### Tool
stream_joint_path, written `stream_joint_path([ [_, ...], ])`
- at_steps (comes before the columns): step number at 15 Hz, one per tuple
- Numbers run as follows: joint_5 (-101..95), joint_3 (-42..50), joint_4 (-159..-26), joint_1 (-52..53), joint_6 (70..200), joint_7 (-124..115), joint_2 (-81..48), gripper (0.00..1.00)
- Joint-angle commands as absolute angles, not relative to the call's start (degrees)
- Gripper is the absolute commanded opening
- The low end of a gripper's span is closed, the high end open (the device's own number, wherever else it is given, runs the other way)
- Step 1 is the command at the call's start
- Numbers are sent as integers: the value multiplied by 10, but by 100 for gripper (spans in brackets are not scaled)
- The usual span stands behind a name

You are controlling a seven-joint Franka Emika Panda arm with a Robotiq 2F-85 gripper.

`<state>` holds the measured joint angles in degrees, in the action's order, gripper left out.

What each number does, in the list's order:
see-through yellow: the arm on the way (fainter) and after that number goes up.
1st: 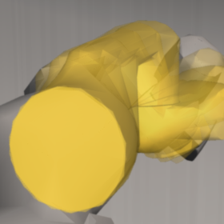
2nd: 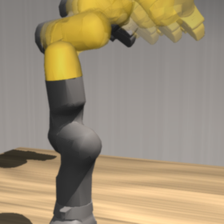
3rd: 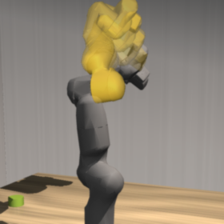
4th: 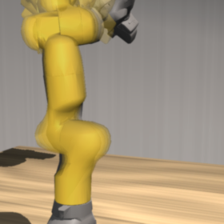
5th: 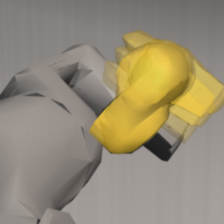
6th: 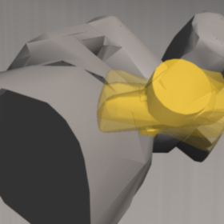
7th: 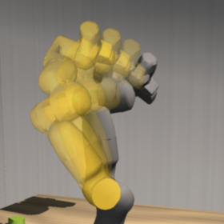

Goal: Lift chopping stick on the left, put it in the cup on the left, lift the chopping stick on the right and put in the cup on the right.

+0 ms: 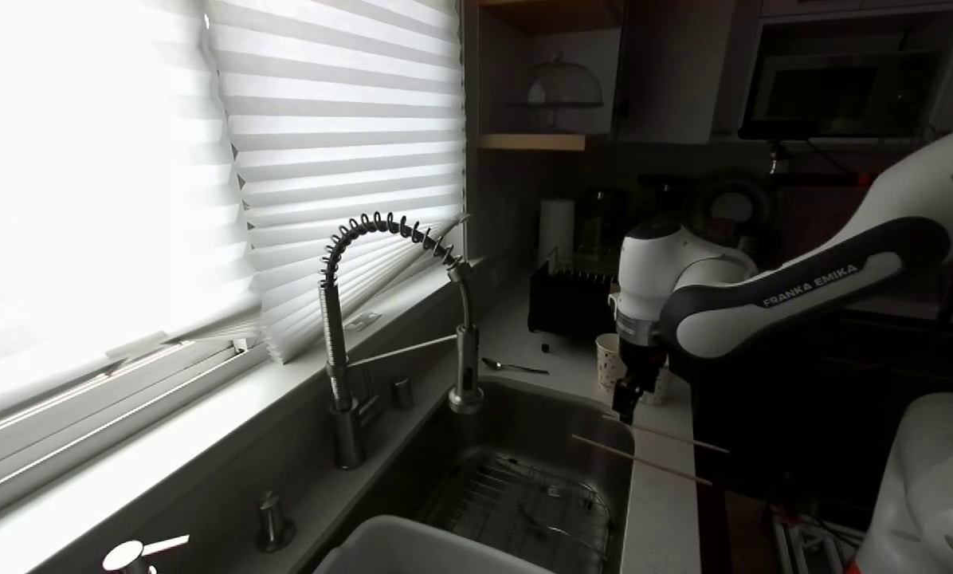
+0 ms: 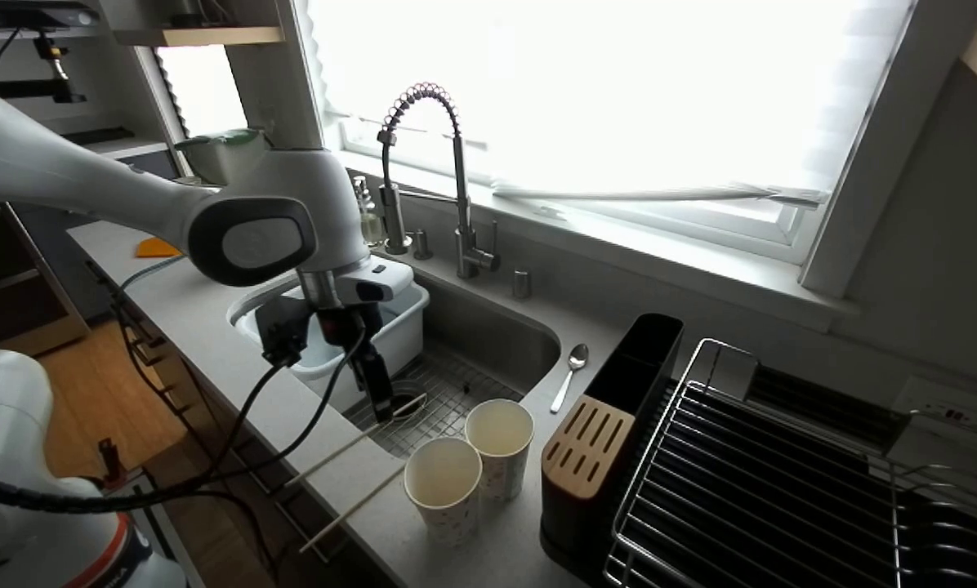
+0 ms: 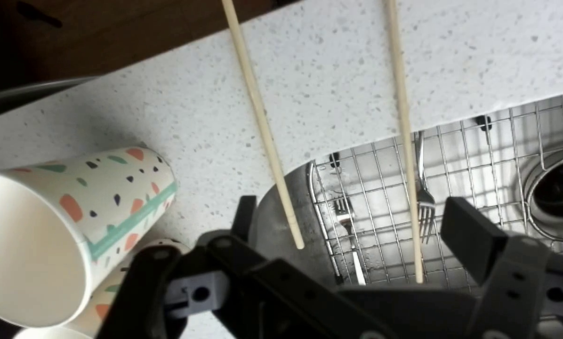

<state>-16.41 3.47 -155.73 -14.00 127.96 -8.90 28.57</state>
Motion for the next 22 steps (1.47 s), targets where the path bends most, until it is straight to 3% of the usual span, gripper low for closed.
stream_joint_path([
  [1,-131,44,-1530,-121,1321,-85,210,100],
  [13,-79,51,-1514,-99,1391,-64,103,100],
  [15,-76,52,-1514,-99,1404,-63,93,75],
  [22,-67,55,-1509,-98,1410,-63,77,19],
])
